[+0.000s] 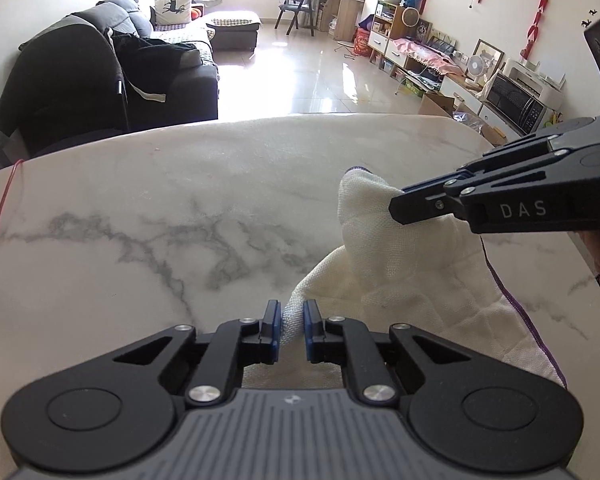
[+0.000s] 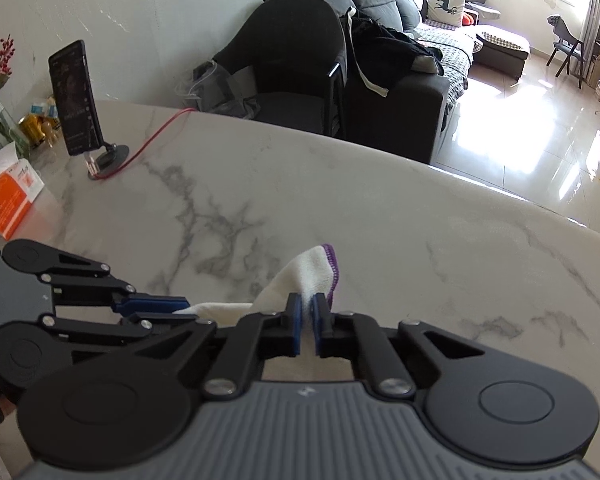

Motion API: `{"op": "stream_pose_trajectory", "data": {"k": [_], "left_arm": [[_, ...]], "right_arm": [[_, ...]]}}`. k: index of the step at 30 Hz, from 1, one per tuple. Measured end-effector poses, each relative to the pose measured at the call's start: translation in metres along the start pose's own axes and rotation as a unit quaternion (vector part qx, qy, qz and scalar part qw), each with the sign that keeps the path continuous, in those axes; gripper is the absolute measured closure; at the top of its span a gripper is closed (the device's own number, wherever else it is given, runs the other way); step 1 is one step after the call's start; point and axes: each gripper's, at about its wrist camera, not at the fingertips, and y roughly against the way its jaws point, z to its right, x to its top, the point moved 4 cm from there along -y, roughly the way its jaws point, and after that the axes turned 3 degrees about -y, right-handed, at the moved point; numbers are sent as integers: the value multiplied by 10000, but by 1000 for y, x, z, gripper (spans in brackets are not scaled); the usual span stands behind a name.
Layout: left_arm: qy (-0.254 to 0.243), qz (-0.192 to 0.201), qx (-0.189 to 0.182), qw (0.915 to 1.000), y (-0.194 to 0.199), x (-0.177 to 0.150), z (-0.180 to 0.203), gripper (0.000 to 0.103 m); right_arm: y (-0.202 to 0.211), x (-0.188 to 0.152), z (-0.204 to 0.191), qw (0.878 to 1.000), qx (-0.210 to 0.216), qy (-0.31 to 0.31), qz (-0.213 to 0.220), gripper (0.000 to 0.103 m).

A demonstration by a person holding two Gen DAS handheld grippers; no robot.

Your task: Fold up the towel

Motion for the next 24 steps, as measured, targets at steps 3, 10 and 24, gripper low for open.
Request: {"op": "stream_pose_trajectory", "data": {"k": [3, 10, 24], "left_arm": [[77, 92, 23, 9999, 7, -1, 0, 92], [196, 320, 69, 9993, 29, -6, -2, 92], [28, 423, 27, 9991, 63, -39, 10, 92]], "right_arm": [[14, -8, 0, 9999, -38, -20, 104, 96], [38, -23, -4, 9995, -85, -38, 307, 96], [46, -70, -18, 9998, -25, -120, 184, 96]]}}
